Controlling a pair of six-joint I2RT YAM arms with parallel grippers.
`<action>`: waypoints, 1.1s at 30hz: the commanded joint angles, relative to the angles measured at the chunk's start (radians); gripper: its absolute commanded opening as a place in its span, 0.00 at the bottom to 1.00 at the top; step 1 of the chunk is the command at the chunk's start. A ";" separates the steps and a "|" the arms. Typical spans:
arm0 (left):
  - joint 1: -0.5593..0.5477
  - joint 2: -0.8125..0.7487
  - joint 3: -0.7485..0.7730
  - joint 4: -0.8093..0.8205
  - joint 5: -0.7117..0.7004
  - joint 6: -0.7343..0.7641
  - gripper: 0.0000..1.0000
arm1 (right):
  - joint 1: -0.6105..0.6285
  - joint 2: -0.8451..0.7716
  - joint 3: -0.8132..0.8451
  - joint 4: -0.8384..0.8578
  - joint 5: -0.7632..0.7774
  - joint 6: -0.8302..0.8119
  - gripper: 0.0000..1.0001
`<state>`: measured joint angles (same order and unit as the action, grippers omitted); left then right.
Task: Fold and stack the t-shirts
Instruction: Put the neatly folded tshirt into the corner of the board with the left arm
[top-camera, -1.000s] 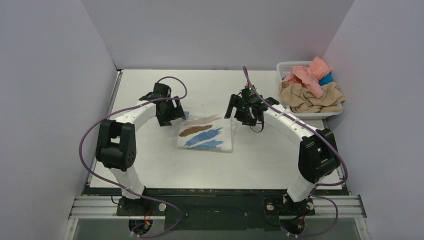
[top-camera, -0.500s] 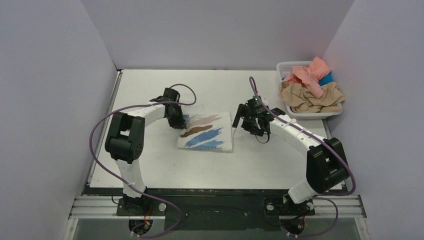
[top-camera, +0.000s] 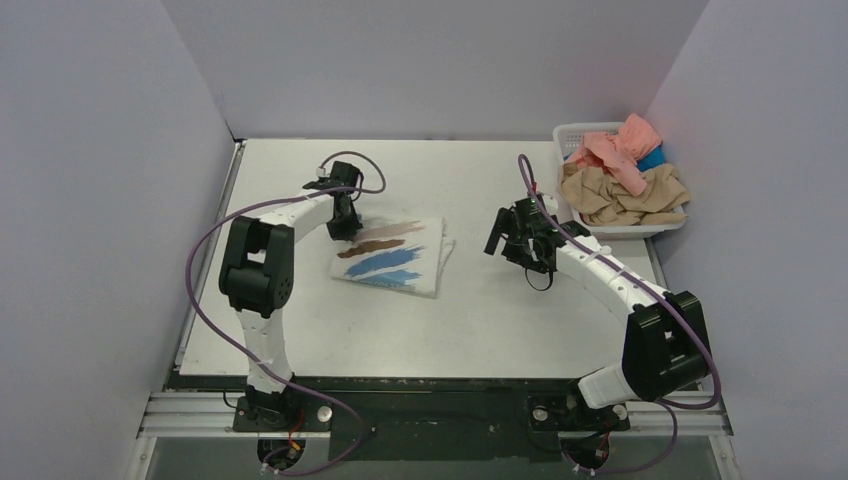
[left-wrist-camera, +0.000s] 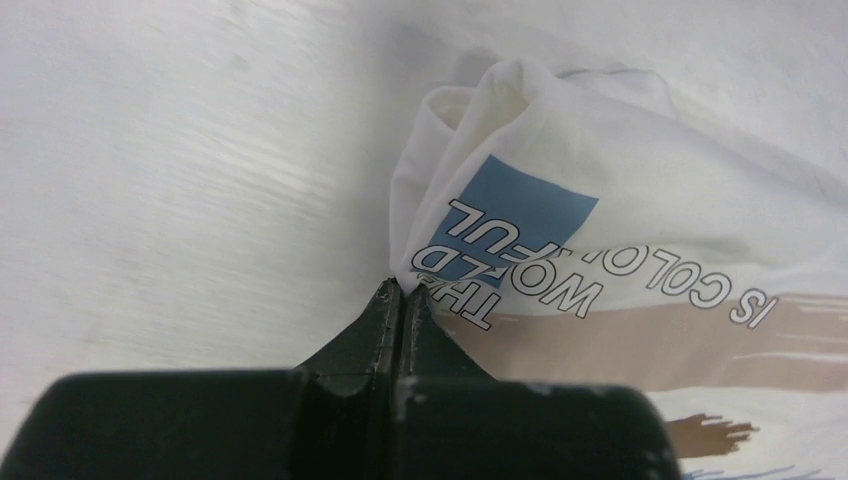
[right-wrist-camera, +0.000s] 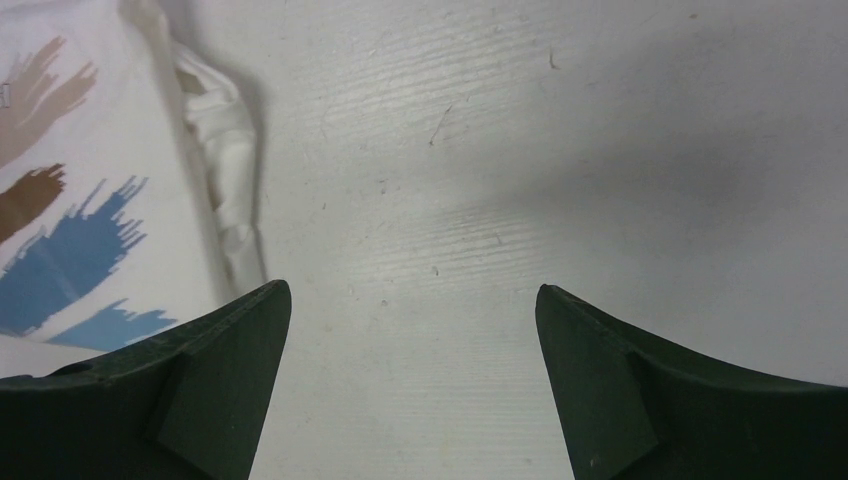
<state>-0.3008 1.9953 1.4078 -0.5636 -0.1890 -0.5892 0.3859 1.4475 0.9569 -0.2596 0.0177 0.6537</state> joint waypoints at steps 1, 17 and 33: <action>0.100 0.072 0.175 -0.059 -0.267 0.045 0.00 | -0.014 -0.046 0.001 -0.043 0.070 -0.074 0.87; 0.409 0.565 1.048 -0.262 -0.313 0.240 0.00 | -0.048 -0.153 -0.020 -0.118 0.174 -0.140 0.87; 0.511 0.662 1.196 -0.091 -0.189 0.267 0.00 | -0.054 -0.273 -0.087 -0.126 0.220 -0.133 0.87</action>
<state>0.1978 2.6667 2.5374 -0.7479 -0.3859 -0.3351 0.3393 1.2163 0.8783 -0.3607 0.1989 0.5213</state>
